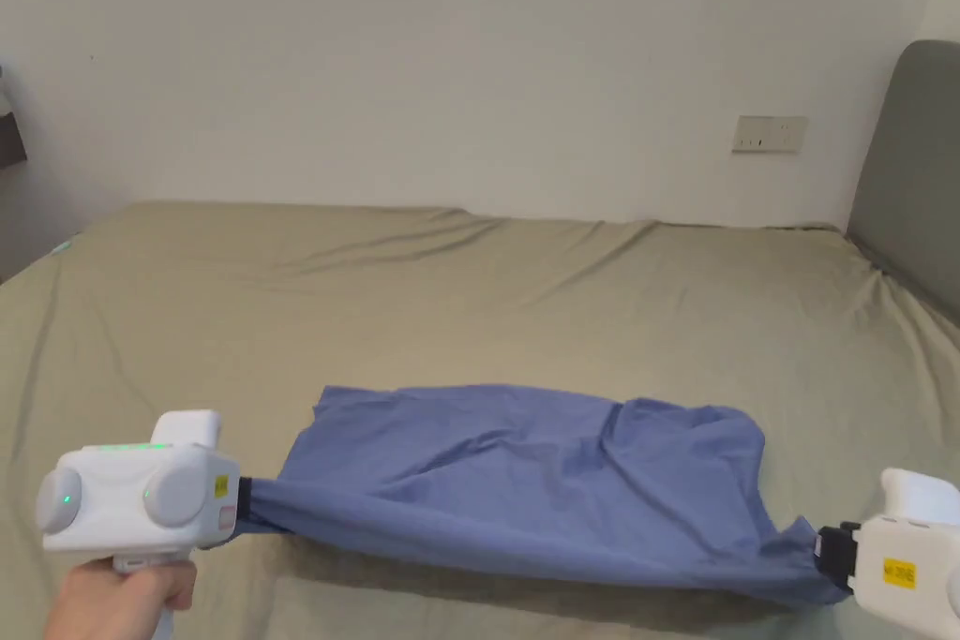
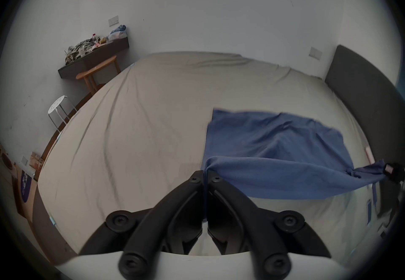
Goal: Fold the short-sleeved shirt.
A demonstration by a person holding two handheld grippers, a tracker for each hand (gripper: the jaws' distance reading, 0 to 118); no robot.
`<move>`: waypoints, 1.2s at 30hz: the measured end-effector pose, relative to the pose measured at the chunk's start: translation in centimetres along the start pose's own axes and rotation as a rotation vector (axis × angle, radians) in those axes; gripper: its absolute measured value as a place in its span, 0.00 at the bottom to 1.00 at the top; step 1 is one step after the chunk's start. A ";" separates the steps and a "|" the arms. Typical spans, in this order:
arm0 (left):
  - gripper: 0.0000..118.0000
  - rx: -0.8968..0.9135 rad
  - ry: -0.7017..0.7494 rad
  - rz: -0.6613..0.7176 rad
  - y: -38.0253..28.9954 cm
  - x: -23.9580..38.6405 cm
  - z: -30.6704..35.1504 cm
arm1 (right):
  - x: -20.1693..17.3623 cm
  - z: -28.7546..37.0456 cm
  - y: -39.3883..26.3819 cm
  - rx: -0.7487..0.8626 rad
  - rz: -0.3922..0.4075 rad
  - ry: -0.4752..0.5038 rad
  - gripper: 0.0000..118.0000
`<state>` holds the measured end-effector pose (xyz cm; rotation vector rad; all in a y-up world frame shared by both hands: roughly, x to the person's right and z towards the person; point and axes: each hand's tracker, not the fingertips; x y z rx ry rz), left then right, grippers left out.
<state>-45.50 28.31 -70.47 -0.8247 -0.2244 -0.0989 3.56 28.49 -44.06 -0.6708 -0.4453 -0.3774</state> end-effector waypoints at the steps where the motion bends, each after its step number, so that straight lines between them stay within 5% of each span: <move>1: 0.00 -0.022 -0.012 -0.009 -1.9 -0.5 0.4 | 0.7 0.8 -1.6 -0.015 -0.007 0.009 0.00; 10: 0.00 -0.126 -0.064 -0.025 -13.6 -3.5 4.0 | 4.5 6.7 -11.6 -0.067 -0.033 -0.011 0.00; 21: 0.00 -0.220 -0.098 0.015 -18.0 -4.4 7.6 | 6.8 9.1 -16.8 -0.156 -0.070 -0.048 0.00; 22: 0.05 -0.223 -0.100 0.011 -18.2 -4.6 6.7 | 6.9 8.7 -16.6 -0.163 -0.075 -0.050 0.05; 24: 0.77 -0.242 -0.084 0.004 -17.9 -4.6 6.1 | 6.8 8.2 -16.4 -0.153 -0.096 -0.082 0.74; 25: 1.00 -0.258 -0.077 0.003 -17.9 -4.7 5.8 | 7.1 8.2 -16.3 -0.148 -0.107 -0.069 0.93; 31: 0.88 -0.212 -0.071 0.103 -16.7 -6.4 8.5 | 6.2 9.9 -14.9 -0.097 -0.076 -0.053 0.91; 32: 0.67 -0.212 -0.084 0.134 -16.6 -6.8 8.9 | 6.1 10.0 -14.8 -0.096 -0.072 -0.046 0.90; 34: 0.01 -0.212 -0.143 0.154 -16.5 -7.4 9.5 | 5.7 10.1 -14.7 -0.106 -0.053 -0.023 0.81; 36: 0.00 -0.212 -0.109 0.173 -16.8 -7.4 9.5 | 4.9 10.5 -14.4 -0.106 -0.040 0.000 0.32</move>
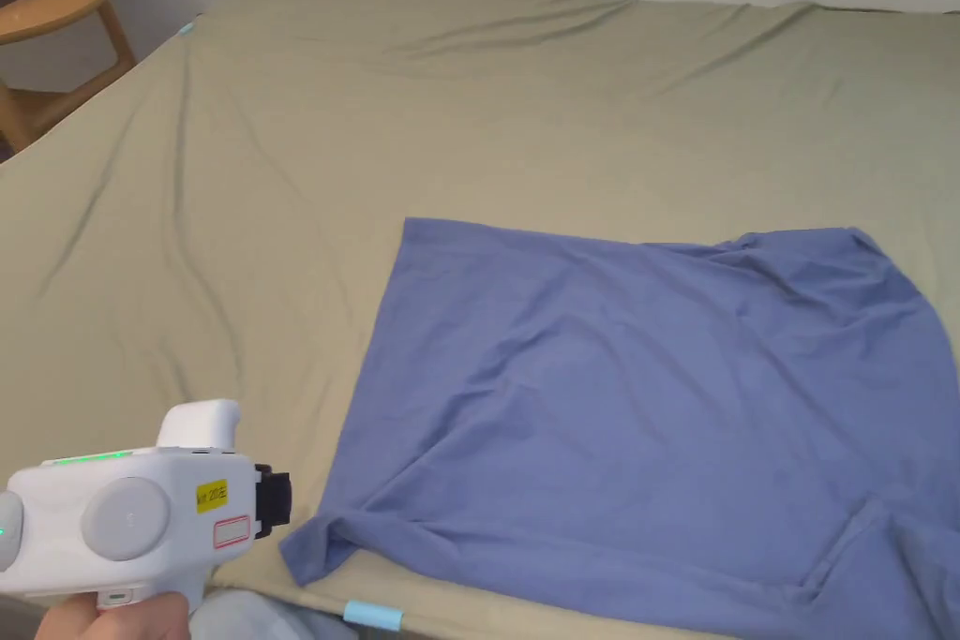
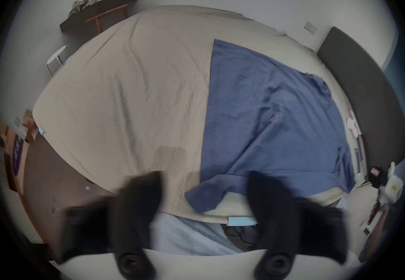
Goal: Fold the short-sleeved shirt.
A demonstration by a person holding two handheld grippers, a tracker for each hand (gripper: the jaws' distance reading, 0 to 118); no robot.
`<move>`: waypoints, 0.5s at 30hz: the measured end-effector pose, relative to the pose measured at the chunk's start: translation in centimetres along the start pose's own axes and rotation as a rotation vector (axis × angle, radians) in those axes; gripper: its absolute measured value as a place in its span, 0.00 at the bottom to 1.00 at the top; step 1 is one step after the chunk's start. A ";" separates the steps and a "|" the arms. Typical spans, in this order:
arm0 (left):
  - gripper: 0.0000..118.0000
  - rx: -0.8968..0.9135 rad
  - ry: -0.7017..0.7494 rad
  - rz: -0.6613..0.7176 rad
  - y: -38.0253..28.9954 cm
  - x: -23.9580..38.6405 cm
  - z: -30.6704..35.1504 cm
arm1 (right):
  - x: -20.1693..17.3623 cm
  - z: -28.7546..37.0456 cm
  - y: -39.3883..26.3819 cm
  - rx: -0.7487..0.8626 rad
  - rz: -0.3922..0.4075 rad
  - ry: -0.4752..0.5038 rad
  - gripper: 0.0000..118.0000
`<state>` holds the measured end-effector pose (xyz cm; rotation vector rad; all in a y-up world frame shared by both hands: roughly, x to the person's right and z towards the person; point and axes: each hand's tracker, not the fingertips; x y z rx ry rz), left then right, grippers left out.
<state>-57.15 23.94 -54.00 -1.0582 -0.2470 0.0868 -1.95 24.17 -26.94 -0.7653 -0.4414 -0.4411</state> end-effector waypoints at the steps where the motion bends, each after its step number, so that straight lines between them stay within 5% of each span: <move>1: 0.00 -0.020 0.003 -0.011 0.0 0.1 -0.1 | -0.3 -0.1 0.0 -0.002 0.005 0.001 0.00; 8: 0.00 -0.084 -0.042 -0.018 0.2 0.4 -0.9 | -0.6 -1.6 -0.3 -0.014 -0.009 -0.010 0.00; 9: 0.12 -0.109 -0.017 -0.031 0.3 0.6 -1.3 | -0.6 -1.8 -0.4 -0.018 -0.015 -0.008 0.00; 10: 0.49 -0.127 0.008 -0.038 0.0 0.7 -2.2 | -0.5 -2.0 -0.6 -0.022 -0.021 -0.007 0.00; 11: 0.98 -0.169 0.005 -0.052 -0.2 0.8 -3.2 | -0.8 -1.4 0.0 -0.025 -0.021 -0.004 0.00; 15: 0.93 -0.171 0.008 -0.083 0.2 2.6 -4.0 | -0.6 -1.4 -0.5 -0.038 -0.016 -0.010 0.00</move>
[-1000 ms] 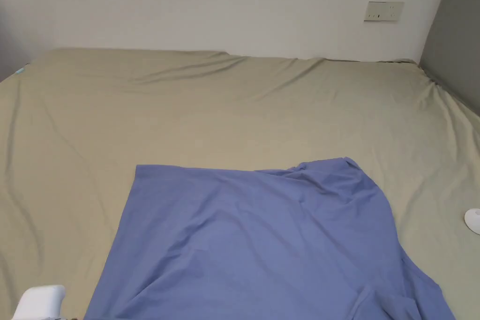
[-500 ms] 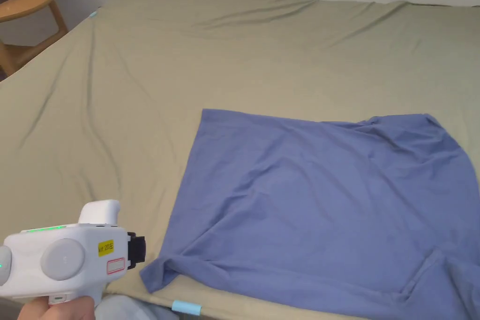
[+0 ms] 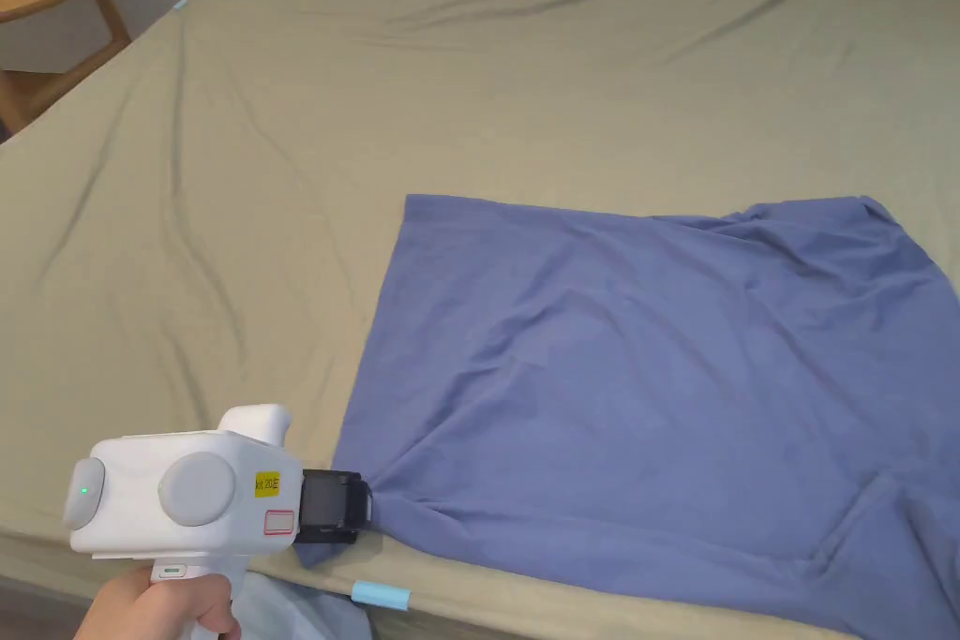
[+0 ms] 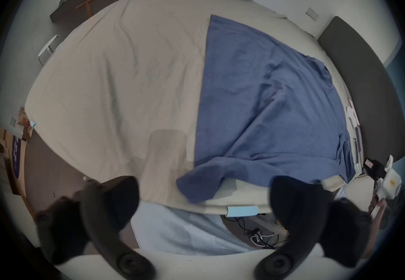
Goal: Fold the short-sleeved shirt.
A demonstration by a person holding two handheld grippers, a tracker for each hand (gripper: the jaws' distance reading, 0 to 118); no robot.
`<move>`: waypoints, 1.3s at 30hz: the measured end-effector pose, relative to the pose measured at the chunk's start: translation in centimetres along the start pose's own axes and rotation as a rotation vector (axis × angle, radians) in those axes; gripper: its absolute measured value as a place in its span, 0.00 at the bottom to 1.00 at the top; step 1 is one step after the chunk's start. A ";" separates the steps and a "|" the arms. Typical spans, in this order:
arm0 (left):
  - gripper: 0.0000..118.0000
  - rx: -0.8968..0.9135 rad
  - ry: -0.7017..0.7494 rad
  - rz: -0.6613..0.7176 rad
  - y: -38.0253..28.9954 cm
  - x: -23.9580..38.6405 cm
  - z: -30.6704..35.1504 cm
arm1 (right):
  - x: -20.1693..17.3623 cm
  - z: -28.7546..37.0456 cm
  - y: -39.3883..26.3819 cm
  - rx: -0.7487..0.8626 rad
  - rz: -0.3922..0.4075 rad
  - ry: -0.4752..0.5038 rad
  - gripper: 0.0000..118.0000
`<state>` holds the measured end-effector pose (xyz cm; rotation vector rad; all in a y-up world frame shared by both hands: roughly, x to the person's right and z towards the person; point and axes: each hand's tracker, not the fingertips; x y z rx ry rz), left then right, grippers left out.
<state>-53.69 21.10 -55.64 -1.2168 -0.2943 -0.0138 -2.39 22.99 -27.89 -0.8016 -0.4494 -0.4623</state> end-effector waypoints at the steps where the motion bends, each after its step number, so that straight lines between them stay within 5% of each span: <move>1: 0.89 0.006 0.008 -0.002 0.0 0.2 -0.2 | 0.2 -0.1 -0.2 -0.003 -0.003 -0.004 0.00; 2: 0.67 0.009 0.014 0.001 0.0 0.3 0.0 | 0.4 -0.2 -0.3 -0.009 -0.007 -0.009 0.00; 4: 0.00 0.009 -0.048 0.013 -0.1 -1.0 -1.2 | 1.0 0.0 -0.8 -0.016 -0.021 -0.039 0.00; 10: 0.00 -0.006 -0.042 0.018 0.5 -1.1 0.2 | 2.4 0.3 -0.7 -0.026 -0.014 -0.089 0.00; 11: 0.00 -0.008 -0.044 0.025 0.0 0.0 0.0 | 2.6 0.2 -0.8 -0.029 -0.010 -0.104 0.21; 13: 0.00 -0.004 -0.039 0.024 -0.3 1.0 0.1 | 3.5 0.1 -1.0 -0.024 -0.006 -0.106 0.89; 14: 0.00 0.021 -0.001 0.002 -0.3 1.2 0.2 | 3.8 -0.5 -1.1 -0.069 -0.008 -0.059 1.00; 17: 0.00 0.015 0.001 -0.012 1.6 0.8 -0.4 | 3.8 -1.6 -1.3 -0.178 0.001 -0.023 1.00; 21: 0.00 0.019 -0.013 -0.014 1.2 2.0 -0.3 | 2.2 -3.0 -2.5 -0.182 0.141 -0.067 1.00; 24: 0.00 0.011 -0.025 -0.002 0.5 2.5 0.3 | 1.4 -3.5 -2.4 -0.200 0.132 -0.054 0.93; 25: 0.00 0.010 -0.024 -0.002 0.5 2.5 0.3 | 1.3 -3.6 -2.2 -0.204 0.124 -0.055 0.82; 27: 0.00 0.004 -0.028 0.004 0.5 2.2 0.4 | 1.7 -3.8 -2.0 -0.186 0.104 -0.086 0.05; 28: 0.00 0.011 -0.026 0.008 0.4 1.9 0.7 | 2.4 -3.9 -2.1 -0.132 0.059 -0.124 0.00; 31: 0.00 0.034 -0.001 0.028 0.4 1.2 1.4 | 4.5 -3.5 -1.3 -0.156 -0.041 -0.049 0.00; 39: 0.00 0.059 0.000 0.053 0.8 0.1 2.4 | 5.8 -1.4 0.1 -0.120 -0.122 -0.060 0.00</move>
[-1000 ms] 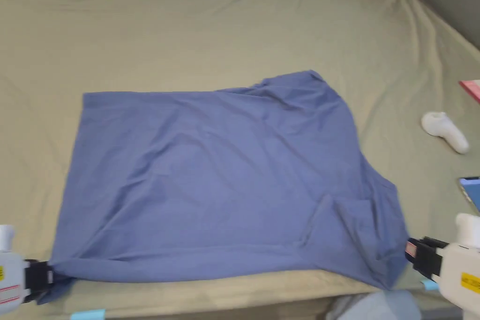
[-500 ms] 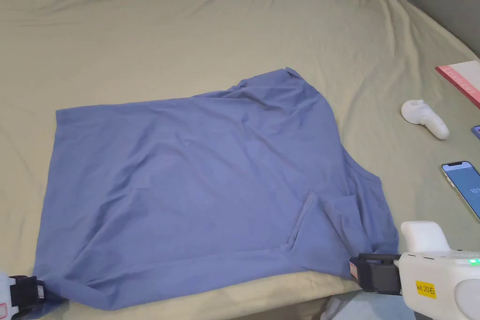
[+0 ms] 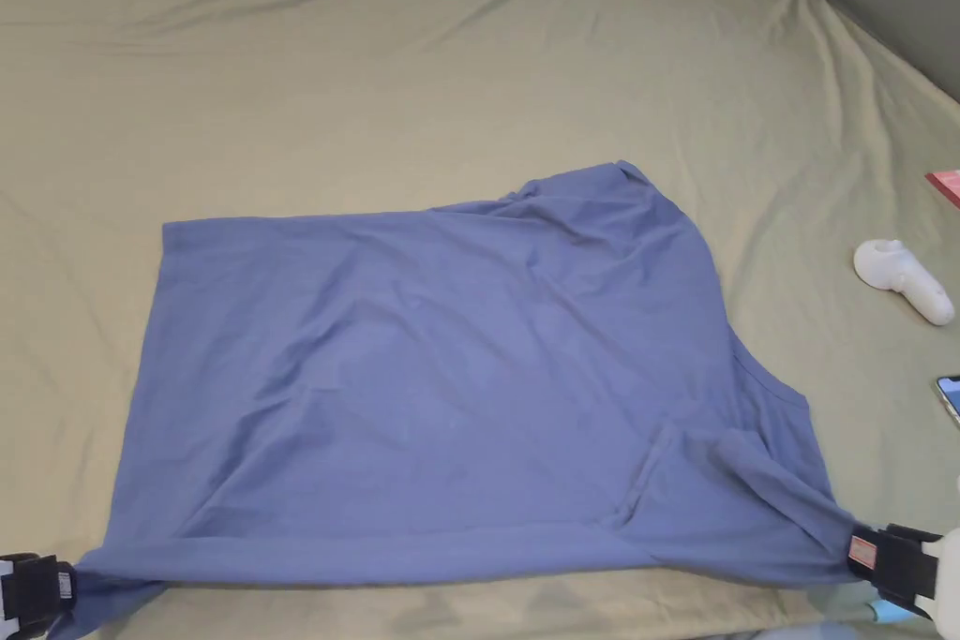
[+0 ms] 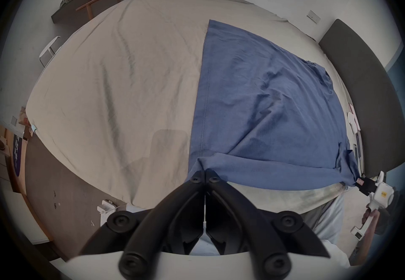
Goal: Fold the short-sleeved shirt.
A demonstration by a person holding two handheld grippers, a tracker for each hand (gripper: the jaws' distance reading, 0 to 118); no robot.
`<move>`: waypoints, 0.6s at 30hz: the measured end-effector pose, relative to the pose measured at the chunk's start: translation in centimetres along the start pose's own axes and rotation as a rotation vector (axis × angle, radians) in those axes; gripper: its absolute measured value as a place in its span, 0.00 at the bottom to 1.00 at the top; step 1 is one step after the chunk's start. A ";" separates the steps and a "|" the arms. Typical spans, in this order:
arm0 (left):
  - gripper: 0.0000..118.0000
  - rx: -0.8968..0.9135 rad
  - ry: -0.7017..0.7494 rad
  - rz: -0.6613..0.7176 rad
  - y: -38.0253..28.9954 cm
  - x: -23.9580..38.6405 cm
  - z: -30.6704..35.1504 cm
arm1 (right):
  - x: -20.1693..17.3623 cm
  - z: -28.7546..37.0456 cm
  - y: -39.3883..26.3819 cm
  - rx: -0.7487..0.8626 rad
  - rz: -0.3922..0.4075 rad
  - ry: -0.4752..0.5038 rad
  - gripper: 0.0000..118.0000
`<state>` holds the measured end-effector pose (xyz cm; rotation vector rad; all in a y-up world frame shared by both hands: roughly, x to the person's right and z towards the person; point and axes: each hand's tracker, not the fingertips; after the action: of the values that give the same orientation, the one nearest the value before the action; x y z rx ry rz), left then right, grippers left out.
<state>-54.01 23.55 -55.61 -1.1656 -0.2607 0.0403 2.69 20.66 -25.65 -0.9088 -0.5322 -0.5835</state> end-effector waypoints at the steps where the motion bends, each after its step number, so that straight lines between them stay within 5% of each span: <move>1: 0.00 0.006 -0.008 0.012 0.5 -0.6 0.0 | -0.5 0.1 0.2 0.004 0.005 0.004 0.00; 18: 0.00 0.097 -0.005 -0.059 11.7 2.1 -1.5 | -6.8 -2.6 12.5 0.111 0.127 -0.014 0.00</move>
<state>-50.46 27.21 -66.48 -1.0606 -0.2944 0.0047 6.60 26.17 -38.46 -0.8349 -0.5103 -0.4286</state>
